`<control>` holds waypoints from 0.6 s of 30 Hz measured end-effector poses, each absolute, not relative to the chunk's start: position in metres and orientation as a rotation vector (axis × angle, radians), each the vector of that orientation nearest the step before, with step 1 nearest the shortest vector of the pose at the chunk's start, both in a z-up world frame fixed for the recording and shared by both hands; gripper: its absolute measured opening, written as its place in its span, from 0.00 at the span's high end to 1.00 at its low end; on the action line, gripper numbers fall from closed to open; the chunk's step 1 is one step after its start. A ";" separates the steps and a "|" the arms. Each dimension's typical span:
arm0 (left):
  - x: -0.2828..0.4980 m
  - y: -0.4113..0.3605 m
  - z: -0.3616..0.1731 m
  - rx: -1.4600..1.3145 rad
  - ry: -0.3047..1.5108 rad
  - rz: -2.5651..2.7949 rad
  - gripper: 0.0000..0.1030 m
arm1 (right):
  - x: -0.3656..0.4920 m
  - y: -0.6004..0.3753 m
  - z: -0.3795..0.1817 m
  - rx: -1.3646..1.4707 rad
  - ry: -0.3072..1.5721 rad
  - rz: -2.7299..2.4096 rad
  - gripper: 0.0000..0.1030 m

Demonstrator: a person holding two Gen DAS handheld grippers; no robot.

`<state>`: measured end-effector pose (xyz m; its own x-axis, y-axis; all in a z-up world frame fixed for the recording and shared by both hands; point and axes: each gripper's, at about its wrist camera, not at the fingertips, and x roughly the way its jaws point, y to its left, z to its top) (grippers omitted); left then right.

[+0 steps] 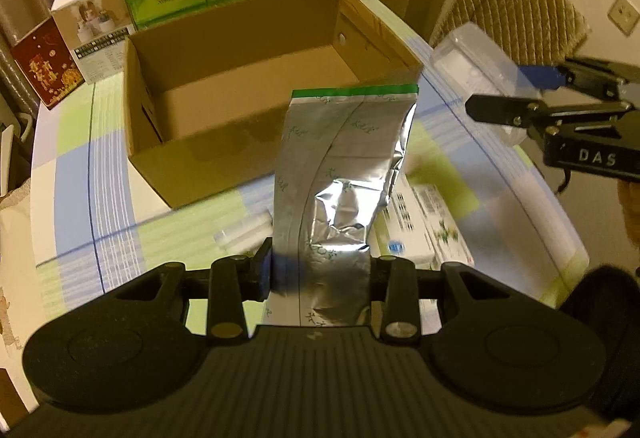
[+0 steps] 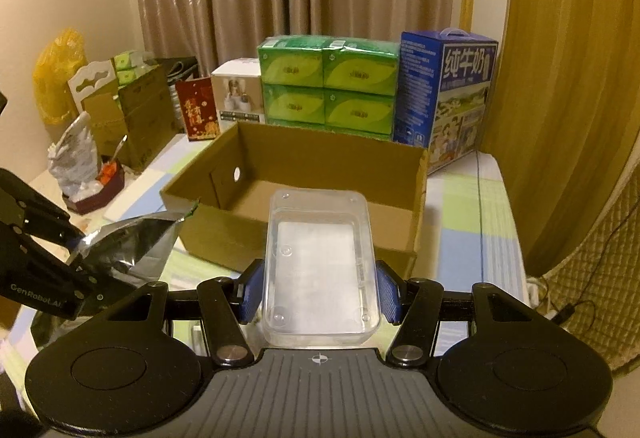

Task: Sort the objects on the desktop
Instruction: 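Carry the foil bag with the left gripper into the cardboard box while the right gripper drops the container there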

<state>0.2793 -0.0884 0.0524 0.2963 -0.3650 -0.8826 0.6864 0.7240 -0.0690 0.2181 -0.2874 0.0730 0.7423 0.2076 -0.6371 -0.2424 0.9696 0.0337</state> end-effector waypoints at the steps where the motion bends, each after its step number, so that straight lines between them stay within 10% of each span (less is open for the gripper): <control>1: 0.285 -0.090 0.055 0.344 1.051 -0.713 0.68 | 0.225 -0.288 0.074 -0.047 0.691 0.242 0.47; 18: 0.449 -0.143 0.070 0.193 0.987 -0.637 0.68 | 0.375 -0.307 0.044 0.049 0.745 0.157 0.47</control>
